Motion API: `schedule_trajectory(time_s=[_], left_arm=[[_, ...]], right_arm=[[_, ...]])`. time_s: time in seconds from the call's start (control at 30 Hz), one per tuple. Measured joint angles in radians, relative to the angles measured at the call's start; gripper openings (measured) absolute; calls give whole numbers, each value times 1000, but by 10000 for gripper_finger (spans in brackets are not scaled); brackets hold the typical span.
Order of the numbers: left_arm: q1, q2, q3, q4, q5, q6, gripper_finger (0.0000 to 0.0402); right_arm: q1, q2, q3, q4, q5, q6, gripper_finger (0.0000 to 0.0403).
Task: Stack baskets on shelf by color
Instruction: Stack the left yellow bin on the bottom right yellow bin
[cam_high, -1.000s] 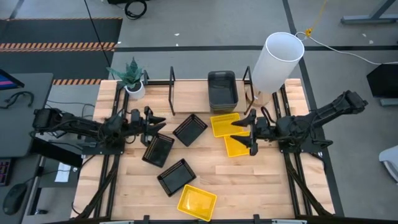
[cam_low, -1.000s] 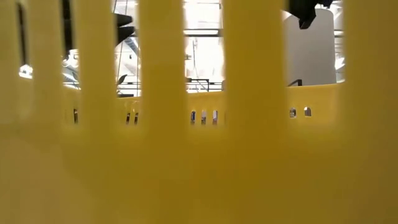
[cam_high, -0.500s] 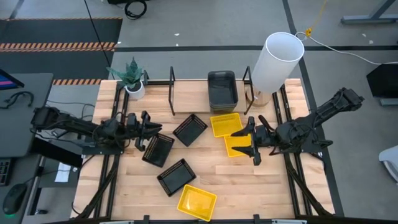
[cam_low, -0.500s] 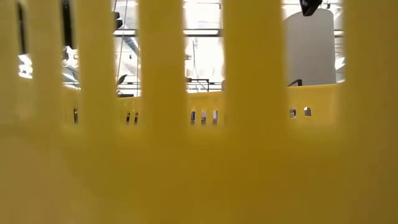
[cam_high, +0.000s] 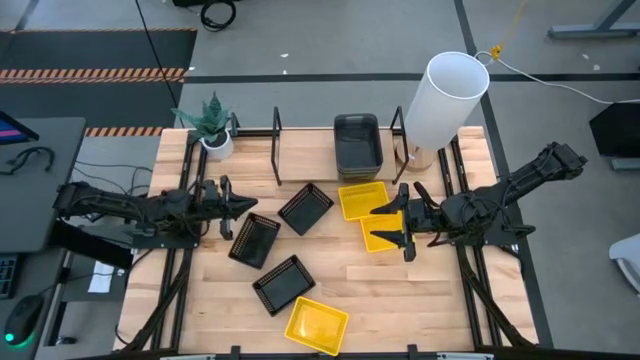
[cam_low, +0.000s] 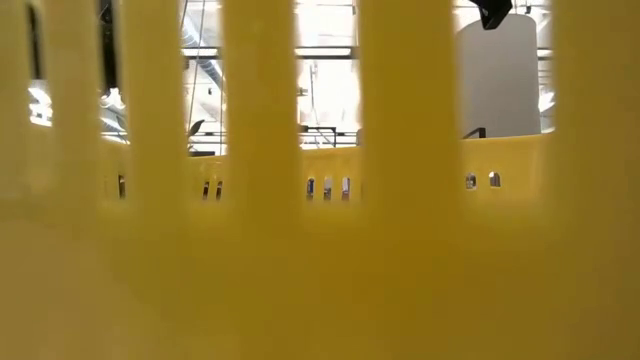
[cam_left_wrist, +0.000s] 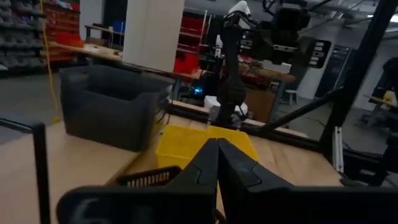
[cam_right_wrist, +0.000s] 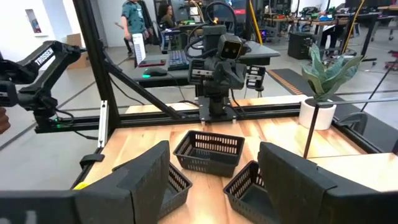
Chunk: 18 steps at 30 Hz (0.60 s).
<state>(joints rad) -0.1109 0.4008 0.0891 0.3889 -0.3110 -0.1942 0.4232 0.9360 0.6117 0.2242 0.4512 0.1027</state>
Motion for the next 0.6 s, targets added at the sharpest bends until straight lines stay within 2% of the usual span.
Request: schedule_trajectory(time_s=[0.23,0.4,0.6], left_arm=[[0,-3,-26,42,0,67,4],[0,-3,-80,113,4,94,7],[0,-2,-80,109,23,109,9]], right_arm=[[-45,0,0,0,-9,-20,249],[-93,12,1,16,-107,-20,249],[-148,82,1,63,-147,-36,249]])
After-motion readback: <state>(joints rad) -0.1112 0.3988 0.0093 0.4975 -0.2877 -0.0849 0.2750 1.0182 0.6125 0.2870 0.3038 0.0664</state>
